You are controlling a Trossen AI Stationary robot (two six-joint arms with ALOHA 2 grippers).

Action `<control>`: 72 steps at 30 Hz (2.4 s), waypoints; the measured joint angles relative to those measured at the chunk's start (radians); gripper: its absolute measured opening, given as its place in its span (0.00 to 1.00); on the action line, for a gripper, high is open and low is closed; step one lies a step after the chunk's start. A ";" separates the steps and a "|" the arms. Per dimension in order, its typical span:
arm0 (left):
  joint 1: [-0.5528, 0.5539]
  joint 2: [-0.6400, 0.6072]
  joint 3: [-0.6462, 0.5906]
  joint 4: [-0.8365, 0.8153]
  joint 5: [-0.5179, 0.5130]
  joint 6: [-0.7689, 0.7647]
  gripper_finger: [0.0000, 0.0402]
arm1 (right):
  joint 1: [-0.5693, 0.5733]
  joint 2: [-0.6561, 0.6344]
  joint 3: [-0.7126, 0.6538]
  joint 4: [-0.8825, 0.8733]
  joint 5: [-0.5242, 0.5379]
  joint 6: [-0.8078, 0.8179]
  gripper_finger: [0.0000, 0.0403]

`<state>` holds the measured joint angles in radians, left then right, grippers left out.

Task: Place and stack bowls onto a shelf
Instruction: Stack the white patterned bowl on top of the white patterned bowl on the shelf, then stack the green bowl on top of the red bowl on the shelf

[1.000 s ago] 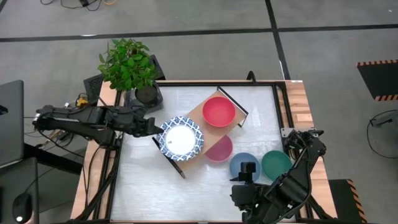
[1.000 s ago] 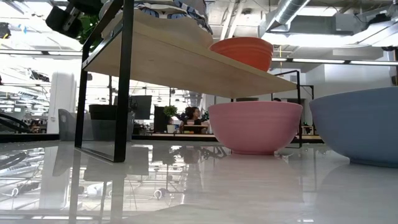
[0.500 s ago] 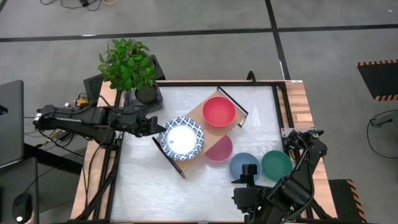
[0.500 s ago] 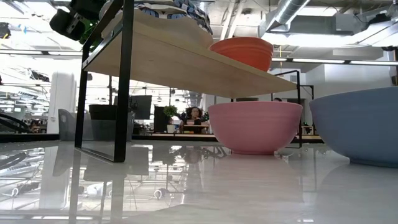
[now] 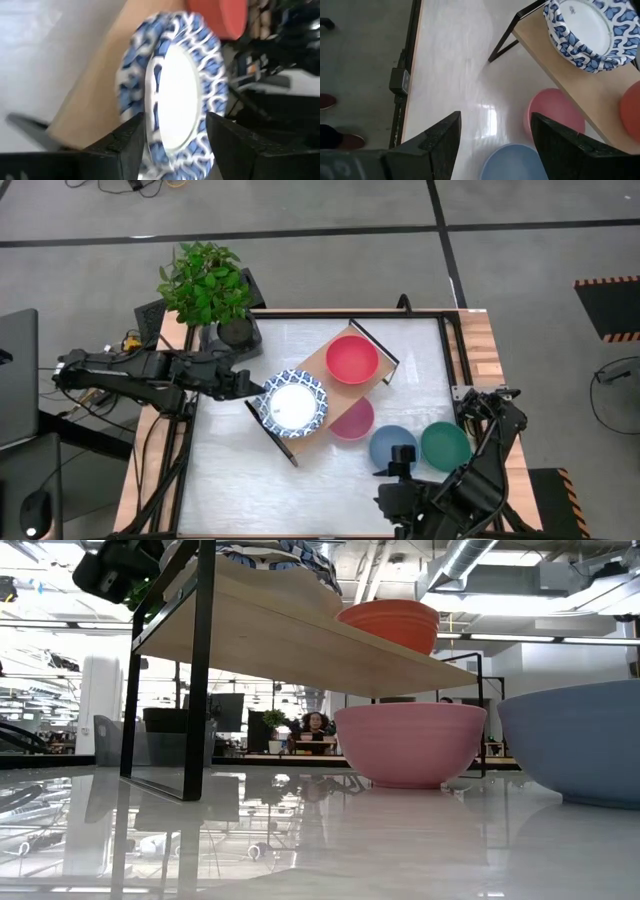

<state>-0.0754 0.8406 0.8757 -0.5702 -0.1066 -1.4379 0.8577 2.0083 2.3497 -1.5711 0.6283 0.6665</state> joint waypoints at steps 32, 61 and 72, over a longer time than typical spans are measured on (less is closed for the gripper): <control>0.006 -0.170 0.000 0.141 -0.065 0.109 0.50 | -0.028 -0.052 -0.017 0.000 0.117 -0.124 0.66; 0.006 -0.083 0.000 0.493 -0.309 0.261 0.50 | -0.325 -0.998 -1.152 0.629 0.067 -0.531 0.66; 0.007 -0.088 0.000 0.588 -0.349 0.380 0.50 | -0.481 -1.218 -1.346 0.488 -0.161 -0.026 0.66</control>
<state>-0.0682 0.7526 0.8753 0.0173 -0.4561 -1.0578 0.3768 0.7901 1.0032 -1.0834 0.4677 0.6402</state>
